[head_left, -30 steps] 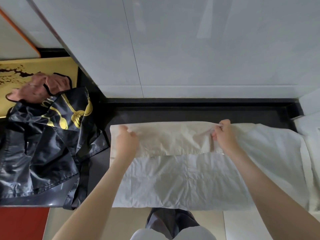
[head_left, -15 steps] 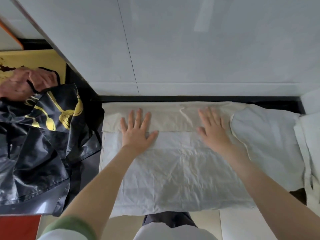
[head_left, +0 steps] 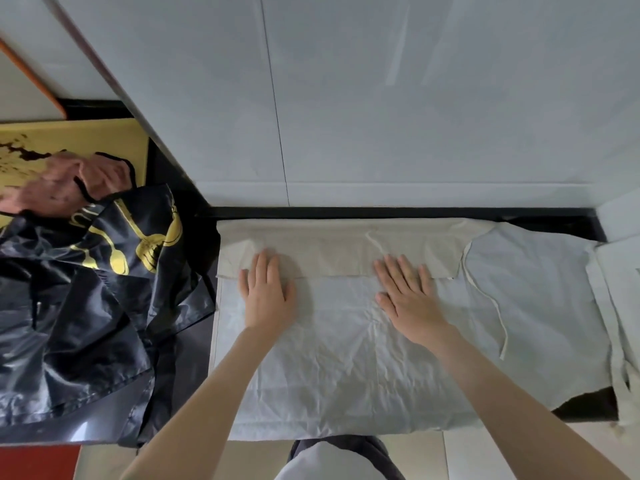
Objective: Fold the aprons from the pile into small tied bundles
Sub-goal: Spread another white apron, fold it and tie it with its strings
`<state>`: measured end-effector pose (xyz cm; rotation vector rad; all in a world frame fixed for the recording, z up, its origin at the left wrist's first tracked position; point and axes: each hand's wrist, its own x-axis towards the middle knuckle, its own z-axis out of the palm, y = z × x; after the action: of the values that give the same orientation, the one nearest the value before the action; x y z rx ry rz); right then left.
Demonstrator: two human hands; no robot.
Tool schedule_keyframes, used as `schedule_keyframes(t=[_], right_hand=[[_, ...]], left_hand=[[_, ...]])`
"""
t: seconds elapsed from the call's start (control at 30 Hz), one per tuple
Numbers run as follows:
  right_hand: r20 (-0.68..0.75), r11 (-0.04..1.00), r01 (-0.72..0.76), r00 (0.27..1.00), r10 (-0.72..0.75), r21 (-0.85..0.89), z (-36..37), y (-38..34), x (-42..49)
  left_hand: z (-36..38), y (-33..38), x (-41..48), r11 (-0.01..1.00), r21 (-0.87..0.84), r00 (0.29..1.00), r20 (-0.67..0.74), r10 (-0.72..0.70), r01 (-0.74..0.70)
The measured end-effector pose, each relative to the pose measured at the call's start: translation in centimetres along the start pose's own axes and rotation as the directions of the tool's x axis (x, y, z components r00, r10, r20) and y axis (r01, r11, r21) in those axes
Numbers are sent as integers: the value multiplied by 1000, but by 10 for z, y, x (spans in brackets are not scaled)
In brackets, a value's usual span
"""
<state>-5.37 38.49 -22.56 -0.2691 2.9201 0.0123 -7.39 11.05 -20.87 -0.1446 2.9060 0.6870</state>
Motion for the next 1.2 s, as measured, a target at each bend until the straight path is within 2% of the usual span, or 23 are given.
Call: schedule_keyframes(t=[0.13, 0.27, 0.37, 0.47, 0.53, 0.57, 0.6, 0.63, 0.7, 0.73, 0.8, 0.87, 0.93, 0.97, 1.1, 1.2], right_hand=[[-40, 999, -29, 999, 30, 28, -14, -16, -3], [-70, 1000, 16, 997, -16, -9, -27, -31, -15], [-1, 1000, 9, 1000, -9, -4, -28, -37, -22], [49, 997, 65, 997, -62, -44, -28, -43, -48], [25, 998, 55, 998, -55, -17, -28, -43, -64], [25, 999, 41, 999, -41, -21, -28, -44, -76], [-5, 1000, 25, 1000, -25, -18, -25, -45, -87], [-37, 1000, 6, 999, -6, 8, -24, -45, -98], [-65, 996, -14, 998, 19, 88, -22, -49, -119], [-85, 990, -27, 996, 39, 136, -19, -52, -133], [-64, 975, -91, 992, 106, 201, -15, -55, -154], [-40, 963, -140, 987, 154, 232, -11, -58, -171], [-71, 948, -149, 982, 176, 282, -3, -60, -187], [-84, 935, -151, 979, 187, 322, 1, -60, -193], [-19, 879, -156, 983, 184, 451, 8, -61, -202], [76, 864, -149, 989, 128, 481, 1, -66, -201]], left_hand=[[-7, -10, -30, 999, -22, 999, 11, -36, 37], [-18, -22, -71, 996, -38, 996, -17, -82, 82], [-19, -34, -88, 987, -56, 988, 43, -147, 150], [-21, -50, -118, 993, -62, 991, 97, -94, 101], [-20, -56, -133, 992, -70, 992, 78, -99, 105], [-21, -56, -145, 982, -143, 992, 35, -122, 126], [-23, -54, -159, 943, -282, 981, -19, -191, 178], [-27, -51, -175, 855, -458, 950, -68, -305, 242], [-31, -48, -203, 593, -733, 827, -75, -557, 333], [-30, -51, -218, 500, -790, 775, -52, -630, 354], [-21, -61, -230, 349, -853, 731, 54, -680, 388], [-14, -71, -233, 190, -858, 696, 236, -678, 476], [-8, -82, -233, 47, -804, 624, 422, -658, 592], [-5, -88, -234, 45, -768, 607, 467, -643, 638], [-1, -97, -238, 269, -688, 712, 507, -486, 674], [-8, -95, -243, 331, -680, 746, 511, -427, 654]])
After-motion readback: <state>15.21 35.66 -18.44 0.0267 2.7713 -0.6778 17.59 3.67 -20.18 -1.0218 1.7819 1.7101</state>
